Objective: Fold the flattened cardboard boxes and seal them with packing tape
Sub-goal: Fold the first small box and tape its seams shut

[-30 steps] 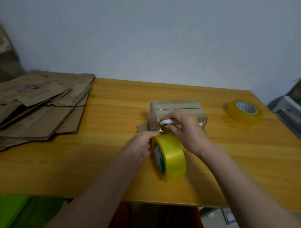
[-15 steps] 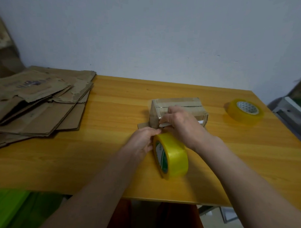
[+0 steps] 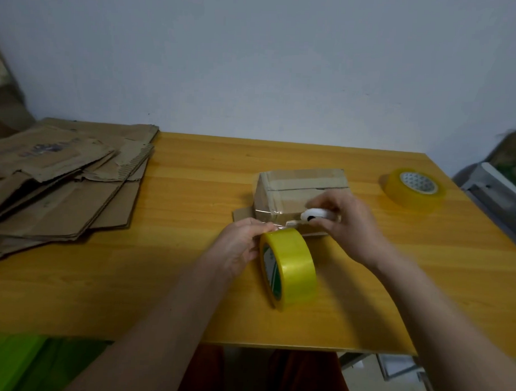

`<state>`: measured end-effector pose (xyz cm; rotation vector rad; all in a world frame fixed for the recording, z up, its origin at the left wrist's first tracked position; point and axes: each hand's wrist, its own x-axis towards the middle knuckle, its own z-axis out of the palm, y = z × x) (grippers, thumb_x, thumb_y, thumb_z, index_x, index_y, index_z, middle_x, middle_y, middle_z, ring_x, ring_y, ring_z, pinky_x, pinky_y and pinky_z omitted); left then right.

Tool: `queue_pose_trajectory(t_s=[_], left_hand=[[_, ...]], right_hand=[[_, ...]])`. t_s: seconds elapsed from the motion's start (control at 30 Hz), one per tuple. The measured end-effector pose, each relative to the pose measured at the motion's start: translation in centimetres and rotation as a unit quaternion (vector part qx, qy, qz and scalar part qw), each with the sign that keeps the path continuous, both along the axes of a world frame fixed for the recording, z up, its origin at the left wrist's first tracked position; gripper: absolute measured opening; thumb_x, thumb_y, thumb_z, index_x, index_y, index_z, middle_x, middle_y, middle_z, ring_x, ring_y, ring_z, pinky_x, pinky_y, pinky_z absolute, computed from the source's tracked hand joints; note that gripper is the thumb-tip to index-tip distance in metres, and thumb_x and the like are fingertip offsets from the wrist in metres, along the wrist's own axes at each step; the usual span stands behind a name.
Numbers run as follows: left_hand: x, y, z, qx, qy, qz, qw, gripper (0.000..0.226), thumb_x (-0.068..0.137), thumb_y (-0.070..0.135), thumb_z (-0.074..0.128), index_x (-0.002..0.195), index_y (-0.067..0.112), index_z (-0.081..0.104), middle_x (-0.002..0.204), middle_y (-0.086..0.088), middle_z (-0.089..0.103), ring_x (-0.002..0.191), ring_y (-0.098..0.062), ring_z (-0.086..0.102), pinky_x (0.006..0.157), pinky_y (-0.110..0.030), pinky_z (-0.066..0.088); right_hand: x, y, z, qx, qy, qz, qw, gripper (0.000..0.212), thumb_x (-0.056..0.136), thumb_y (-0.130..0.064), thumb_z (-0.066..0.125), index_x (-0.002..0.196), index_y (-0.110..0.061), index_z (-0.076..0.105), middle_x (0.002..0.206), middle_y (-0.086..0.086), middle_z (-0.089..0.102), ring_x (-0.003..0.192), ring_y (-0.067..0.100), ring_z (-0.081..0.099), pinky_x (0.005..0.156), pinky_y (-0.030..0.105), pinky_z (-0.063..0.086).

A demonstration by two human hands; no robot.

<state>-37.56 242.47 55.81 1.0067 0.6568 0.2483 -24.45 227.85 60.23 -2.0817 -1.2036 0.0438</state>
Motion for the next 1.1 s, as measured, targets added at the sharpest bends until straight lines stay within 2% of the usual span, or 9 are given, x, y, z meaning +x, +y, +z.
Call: queue_pose_trajectory(t_s=[0.07, 0.2, 0.27, 0.47, 0.57, 0.67, 0.77, 0.9, 1.1], left_hand=[[0.0, 0.0, 0.0, -0.001, -0.003, 0.003, 1.000, 0.015, 0.087, 0.002, 0.063, 0.076, 0.010, 0.058, 0.085, -0.008, 0.070, 0.084, -0.019, 0.065, 0.082, -0.033, 0.052], [0.1, 0.0, -0.2, 0.006, -0.002, 0.005, 1.000, 0.012, 0.087, 0.003, 0.063, 0.078, 0.010, 0.060, 0.091, -0.009, 0.071, 0.086, -0.020, 0.066, 0.077, -0.031, 0.053], [0.0, 0.0, -0.3, 0.007, -0.002, 0.006, 1.000, 0.012, 0.088, 0.004, 0.063, 0.078, 0.010, 0.061, 0.090, -0.008, 0.071, 0.085, -0.019, 0.066, 0.076, -0.031, 0.053], [-0.1, -0.1, -0.3, 0.002, -0.008, 0.015, 1.000, 0.016, 0.087, 0.003, 0.064, 0.074, 0.011, 0.059, 0.086, -0.007, 0.071, 0.085, -0.020, 0.065, 0.078, -0.033, 0.053], [-0.1, 0.0, -0.2, 0.004, -0.006, 0.014, 1.000, 0.017, 0.087, 0.002, 0.064, 0.074, 0.012, 0.058, 0.084, -0.006, 0.072, 0.084, -0.020, 0.066, 0.076, -0.033, 0.053], [-0.2, 0.1, -0.2, 0.006, -0.003, 0.013, 1.000, 0.016, 0.088, 0.002, 0.063, 0.076, 0.011, 0.057, 0.085, -0.008, 0.070, 0.083, -0.020, 0.065, 0.081, -0.035, 0.052], [-0.2, 0.1, 0.0, 0.006, -0.005, 0.011, 1.000, 0.014, 0.088, 0.001, 0.062, 0.077, 0.010, 0.058, 0.086, -0.009, 0.070, 0.084, -0.021, 0.065, 0.088, -0.037, 0.051], [-0.5, 0.2, 0.1, 0.008, -0.004, -0.007, 1.000, 0.008, 0.088, 0.002, 0.063, 0.083, 0.007, 0.059, 0.087, -0.009, 0.070, 0.086, -0.021, 0.066, 0.087, -0.035, 0.051], [-1.4, 0.8, 0.3, 0.028, -0.021, -0.047, 0.998, 0.013, 0.089, 0.001, 0.059, 0.078, 0.007, 0.057, 0.078, -0.006, 0.069, 0.076, -0.017, 0.064, 0.075, -0.029, 0.053]], right_hand=[[0.2, -0.8, -0.7, 0.015, 0.017, -0.013, 1.000, 0.029, 0.079, -0.010, 0.075, 0.083, -0.033, 0.057, 0.093, -0.014, 0.062, 0.087, 0.011, 0.056, 0.073, 0.031, 0.047], [-0.2, -1.4, -0.5, 0.059, -0.015, -0.031, 0.998, 0.027, 0.082, -0.012, 0.071, 0.086, -0.033, 0.055, 0.091, -0.018, 0.052, 0.086, -0.002, 0.049, 0.070, 0.010, 0.037], [-0.1, -1.6, -0.5, 0.066, -0.016, -0.048, 0.997, 0.018, 0.084, -0.014, 0.069, 0.092, -0.026, 0.059, 0.090, -0.018, 0.051, 0.085, 0.000, 0.048, 0.071, 0.012, 0.038], [0.4, -2.5, -4.2, -0.163, 0.136, -0.044, 0.976, 0.019, 0.086, -0.010, 0.067, 0.082, -0.026, 0.058, 0.088, -0.003, 0.062, 0.085, 0.019, 0.059, 0.074, 0.033, 0.048], [0.5, -2.2, -4.6, -0.205, 0.036, -0.078, 0.975, 0.012, 0.085, -0.022, 0.069, 0.095, -0.022, 0.064, 0.101, 0.000, 0.061, 0.097, 0.019, 0.054, 0.078, 0.033, 0.045], [-0.4, -0.6, -2.7, -0.061, -0.127, -0.081, 0.987, 0.019, 0.085, -0.023, 0.070, 0.101, -0.014, 0.068, 0.102, 0.002, 0.058, 0.101, 0.019, 0.049, 0.077, 0.026, 0.036], [-1.6, 2.2, -0.3, 0.041, -0.186, 0.006, 0.982, 0.031, 0.083, -0.021, 0.072, 0.113, -0.014, 0.067, 0.115, 0.006, 0.059, 0.112, 0.021, 0.048, 0.091, 0.031, 0.040], [-0.5, 6.0, -0.5, -0.079, -0.105, 0.118, 0.984, 0.049, 0.087, -0.023, 0.067, 0.134, -0.023, 0.054, 0.145, 0.001, 0.044, 0.134, 0.022, 0.034, 0.110, 0.035, 0.024], [1.2, 6.7, -0.7, -0.080, -0.021, 0.118, 0.990, 0.045, 0.087, -0.019, 0.067, 0.130, -0.030, 0.058, 0.144, -0.006, 0.045, 0.131, 0.016, 0.035, 0.113, 0.038, 0.025]])
